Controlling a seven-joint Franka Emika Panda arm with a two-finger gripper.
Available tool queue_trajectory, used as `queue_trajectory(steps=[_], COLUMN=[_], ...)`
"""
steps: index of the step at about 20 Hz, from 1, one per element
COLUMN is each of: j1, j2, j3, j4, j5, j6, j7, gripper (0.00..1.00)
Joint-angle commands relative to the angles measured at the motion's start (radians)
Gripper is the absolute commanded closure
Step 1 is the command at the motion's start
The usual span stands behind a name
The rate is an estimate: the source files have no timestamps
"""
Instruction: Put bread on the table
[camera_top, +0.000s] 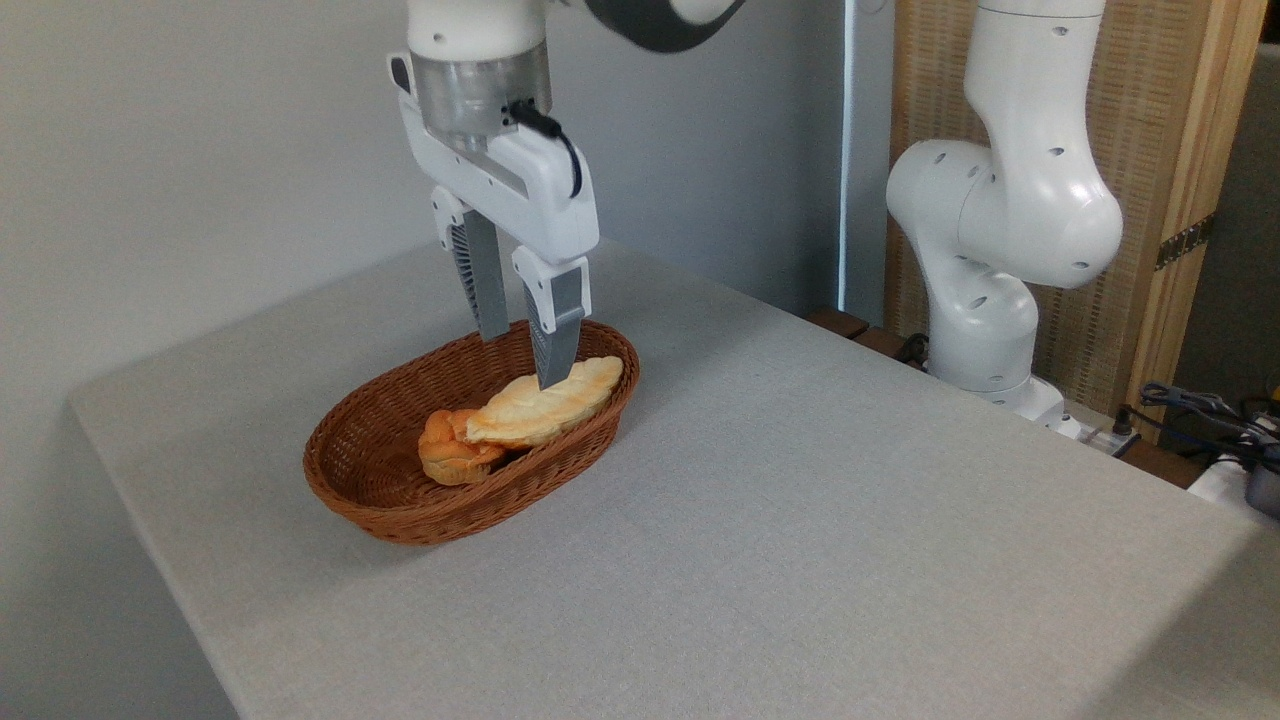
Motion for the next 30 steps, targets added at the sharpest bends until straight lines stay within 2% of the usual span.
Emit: queue_trajectory(steps=[1,5,12,13,18,20,22,24,27,28,30], j1=[-0.006,-0.007,-0.009,-0.009,-0.009,-0.009,-0.007,-0.009,-0.009,-0.009,-0.009], j2=[-0.028,-0.009,0.026,0.037,0.052,0.058,0.063,0.064,0.064,0.066,0.072], j3=[-0.056,-0.121,-0.158,-0.179,-0.198,-0.205,-0.221,-0.231,-0.231,-0.231,-0.231], j4=[-0.106,-0.161,-0.192,-0.193,-0.213,-0.215,-0.216,-0.218,-0.224,-0.224,-0.224], j5=[-0.054,-0.075,-0.074,-0.074,-0.063,-0.043,0.044,0.064,0.064,0.064,0.064], j6=[0.051,0.105,0.198,0.209,0.217,0.22,0.218,0.218,0.221,0.221,0.223], j7=[-0.072,-0.096,-0.109,-0.109,-0.108,-0.105,-0.1,-0.102,-0.099,-0.099,-0.099], gripper=[0.0,0.0,0.0,0.0,0.0,0.0,0.0,0.0,0.18,0.27,0.54])
